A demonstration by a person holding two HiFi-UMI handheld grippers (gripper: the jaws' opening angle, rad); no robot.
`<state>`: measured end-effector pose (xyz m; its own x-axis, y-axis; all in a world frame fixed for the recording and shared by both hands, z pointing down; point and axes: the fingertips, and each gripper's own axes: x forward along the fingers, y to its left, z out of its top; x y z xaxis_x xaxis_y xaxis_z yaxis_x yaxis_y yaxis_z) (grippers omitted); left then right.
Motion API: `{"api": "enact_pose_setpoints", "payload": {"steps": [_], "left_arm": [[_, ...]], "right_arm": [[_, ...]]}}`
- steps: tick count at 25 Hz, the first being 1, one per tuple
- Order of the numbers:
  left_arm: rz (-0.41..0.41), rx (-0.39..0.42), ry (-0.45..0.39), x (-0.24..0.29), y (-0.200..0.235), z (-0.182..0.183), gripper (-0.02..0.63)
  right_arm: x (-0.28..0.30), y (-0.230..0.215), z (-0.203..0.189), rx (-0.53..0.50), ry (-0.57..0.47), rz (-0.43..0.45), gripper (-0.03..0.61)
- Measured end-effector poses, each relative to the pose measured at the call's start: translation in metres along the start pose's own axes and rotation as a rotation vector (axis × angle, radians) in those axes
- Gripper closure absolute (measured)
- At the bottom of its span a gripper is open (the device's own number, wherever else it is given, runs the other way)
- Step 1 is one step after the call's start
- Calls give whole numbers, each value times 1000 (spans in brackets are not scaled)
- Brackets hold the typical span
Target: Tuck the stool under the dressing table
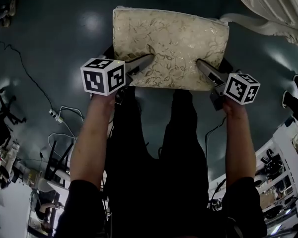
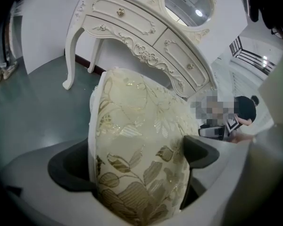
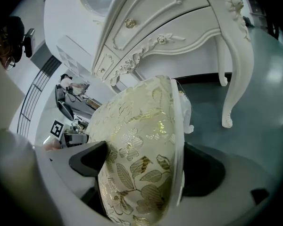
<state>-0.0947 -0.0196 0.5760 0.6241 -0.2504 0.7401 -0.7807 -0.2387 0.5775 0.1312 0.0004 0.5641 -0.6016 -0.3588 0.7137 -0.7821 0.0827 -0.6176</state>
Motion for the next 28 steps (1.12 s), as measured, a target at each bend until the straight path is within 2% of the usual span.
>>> {"api": "enact_pose_setpoints", "payload": {"steps": [3, 10, 17, 24, 28], "left_arm": [[-3, -59, -76, 5, -2, -5, 25], [-8, 15, 0, 5, -2, -2, 25], [27, 63, 9, 0, -6, 6, 25], [21, 46, -14, 3, -6, 3, 25], [6, 29, 9, 5, -2, 1, 25]], "right_arm": [[-1, -4, 18, -88, 38, -3, 103], [-3, -7, -5, 16, 7, 3, 103], [0, -9, -6, 51, -23, 36, 103], [-1, -9, -3, 19, -40, 38, 103], [-1, -8, -5, 40, -39, 21, 103]]}}
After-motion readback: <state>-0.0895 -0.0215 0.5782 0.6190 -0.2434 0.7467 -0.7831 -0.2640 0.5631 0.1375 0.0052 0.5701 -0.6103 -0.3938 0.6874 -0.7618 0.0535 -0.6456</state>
